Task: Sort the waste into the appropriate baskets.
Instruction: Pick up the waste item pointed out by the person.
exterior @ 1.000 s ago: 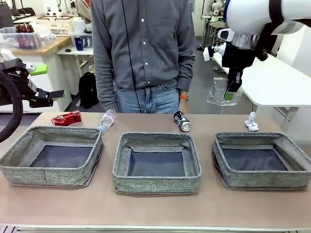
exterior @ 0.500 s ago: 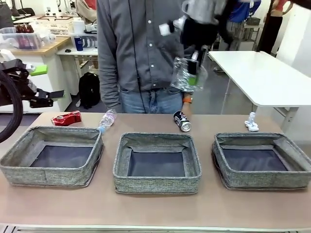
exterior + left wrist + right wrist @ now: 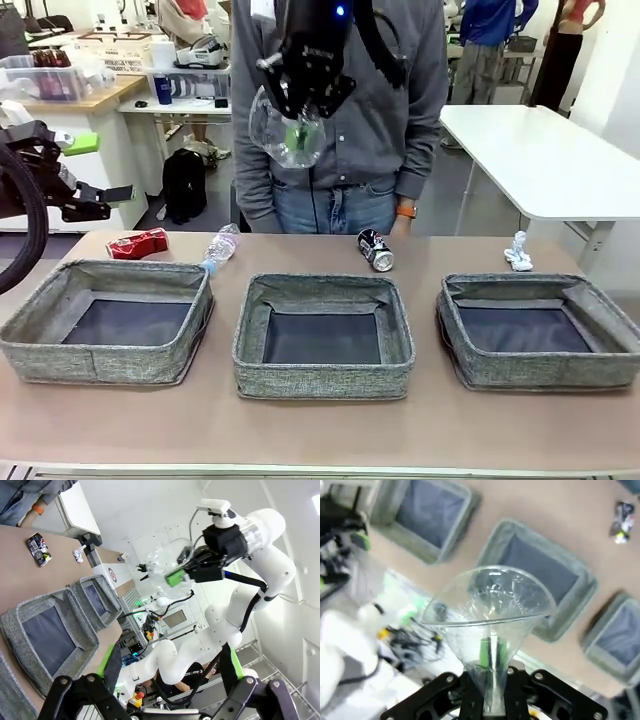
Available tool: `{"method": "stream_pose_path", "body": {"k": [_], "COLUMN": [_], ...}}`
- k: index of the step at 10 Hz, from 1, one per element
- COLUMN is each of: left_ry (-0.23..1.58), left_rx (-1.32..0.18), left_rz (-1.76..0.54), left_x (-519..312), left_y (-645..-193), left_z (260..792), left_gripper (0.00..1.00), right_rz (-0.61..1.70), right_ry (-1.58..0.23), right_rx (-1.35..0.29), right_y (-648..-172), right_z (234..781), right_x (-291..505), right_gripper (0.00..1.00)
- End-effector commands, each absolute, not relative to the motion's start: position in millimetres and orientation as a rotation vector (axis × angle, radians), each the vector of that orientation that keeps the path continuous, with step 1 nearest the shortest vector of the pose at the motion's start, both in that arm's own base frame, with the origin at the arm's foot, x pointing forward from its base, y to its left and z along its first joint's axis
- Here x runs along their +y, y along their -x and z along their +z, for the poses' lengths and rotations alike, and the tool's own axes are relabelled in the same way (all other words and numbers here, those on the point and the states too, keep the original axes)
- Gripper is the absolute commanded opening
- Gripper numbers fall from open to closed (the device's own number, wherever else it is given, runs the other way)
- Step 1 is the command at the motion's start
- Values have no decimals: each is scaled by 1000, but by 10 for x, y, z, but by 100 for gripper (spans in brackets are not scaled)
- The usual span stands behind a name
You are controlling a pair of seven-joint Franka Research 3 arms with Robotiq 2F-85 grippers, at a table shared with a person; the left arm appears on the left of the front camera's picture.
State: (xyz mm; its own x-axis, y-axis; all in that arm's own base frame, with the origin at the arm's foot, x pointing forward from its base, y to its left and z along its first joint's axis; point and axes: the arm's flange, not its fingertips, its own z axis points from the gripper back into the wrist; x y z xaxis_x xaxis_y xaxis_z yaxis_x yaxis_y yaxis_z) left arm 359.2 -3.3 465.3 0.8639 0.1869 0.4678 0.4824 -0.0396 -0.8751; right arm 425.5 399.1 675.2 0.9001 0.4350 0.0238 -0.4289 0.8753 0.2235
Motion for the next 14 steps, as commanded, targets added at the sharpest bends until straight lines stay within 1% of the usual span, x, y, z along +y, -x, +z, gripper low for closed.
{"method": "stream_pose_path", "body": {"k": [1,2,5,8,10,11,14], "left_ry": [1629,1629,1629,1629,1629,1629,1629], "left_rx": [-546,-546,-546,-546,-546,-546,-546], "left_rz": [-264,-264,-264,-264,-264,-264,-264], "left_x": [-53,-53,-53,-53,-53,-53,-53], "left_y": [-3568,-3568,-3568,-3568,-3568,-3568,-3568], "left_z": [4677,4677,4677,4677,4677,4677,4677], "left_gripper": [100,100,100,100,100,100,100], "right_rz": [345,292,193,143,109,170,170], "right_ry": [-234,-181,-55,-48,-68,-55,-55], "right_rx": [46,19,33,7,29,15,15], "right_y": [-4146,-4083,-3959,-3837,-3877,-3839,-3839], "right_z": [7104,7215,7435,7589,7565,7478,7478], "right_x": [4136,4103,3984,3817,3720,3717,3717], "right_gripper": [7,7,7,7,7,7,7]}}
